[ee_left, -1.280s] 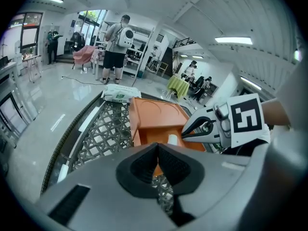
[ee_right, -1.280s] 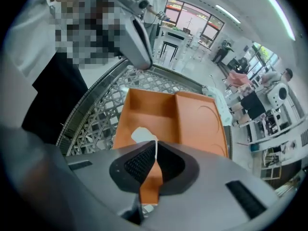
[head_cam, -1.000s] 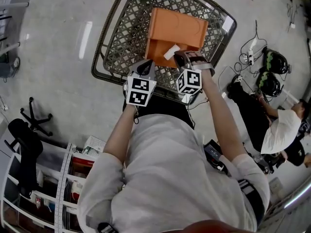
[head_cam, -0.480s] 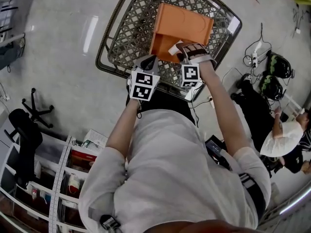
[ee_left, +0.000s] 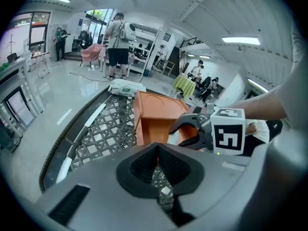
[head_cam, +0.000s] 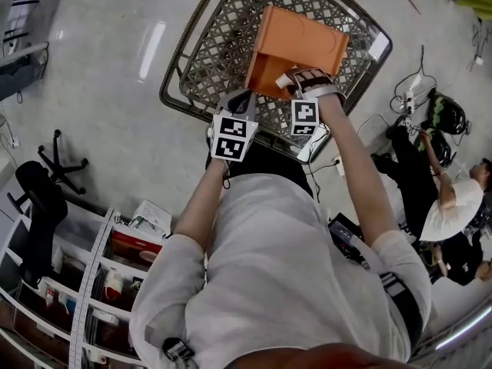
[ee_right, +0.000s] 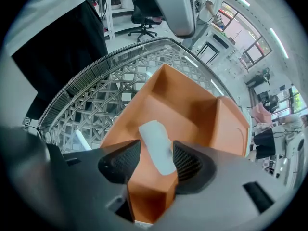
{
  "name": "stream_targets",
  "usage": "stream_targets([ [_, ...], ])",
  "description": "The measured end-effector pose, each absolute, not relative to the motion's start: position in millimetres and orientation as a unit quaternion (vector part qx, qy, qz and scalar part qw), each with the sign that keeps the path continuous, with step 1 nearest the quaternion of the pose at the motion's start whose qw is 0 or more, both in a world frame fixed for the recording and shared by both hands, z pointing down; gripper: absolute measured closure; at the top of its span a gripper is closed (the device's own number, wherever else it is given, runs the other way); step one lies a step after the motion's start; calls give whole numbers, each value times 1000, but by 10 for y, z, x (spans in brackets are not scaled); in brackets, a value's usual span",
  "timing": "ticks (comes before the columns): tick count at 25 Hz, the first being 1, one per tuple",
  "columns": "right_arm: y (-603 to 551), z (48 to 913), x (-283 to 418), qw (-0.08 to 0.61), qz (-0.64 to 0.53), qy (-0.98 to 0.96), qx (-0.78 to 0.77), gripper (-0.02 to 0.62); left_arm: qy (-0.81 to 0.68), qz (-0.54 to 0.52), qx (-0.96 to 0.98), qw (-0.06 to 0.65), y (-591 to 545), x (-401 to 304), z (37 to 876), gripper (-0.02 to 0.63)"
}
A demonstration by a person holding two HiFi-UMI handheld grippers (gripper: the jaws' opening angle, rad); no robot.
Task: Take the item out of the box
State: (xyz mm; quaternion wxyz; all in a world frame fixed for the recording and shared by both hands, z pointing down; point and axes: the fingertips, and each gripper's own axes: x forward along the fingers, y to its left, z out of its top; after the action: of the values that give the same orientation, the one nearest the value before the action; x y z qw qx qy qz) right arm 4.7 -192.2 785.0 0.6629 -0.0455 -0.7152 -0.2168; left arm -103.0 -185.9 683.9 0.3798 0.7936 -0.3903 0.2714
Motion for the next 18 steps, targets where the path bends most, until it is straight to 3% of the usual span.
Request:
stream_targets([
  [5, -1914, 7882, 20, 660, -216, -718, -45, 430, -400, 270, 788, 382, -1812, -1081, 6829, 597],
  [18, -1961, 7700, -41, 632, -166, -756, 26, 451, -398, 276, 790, 376, -1761, -1000, 6826, 597],
])
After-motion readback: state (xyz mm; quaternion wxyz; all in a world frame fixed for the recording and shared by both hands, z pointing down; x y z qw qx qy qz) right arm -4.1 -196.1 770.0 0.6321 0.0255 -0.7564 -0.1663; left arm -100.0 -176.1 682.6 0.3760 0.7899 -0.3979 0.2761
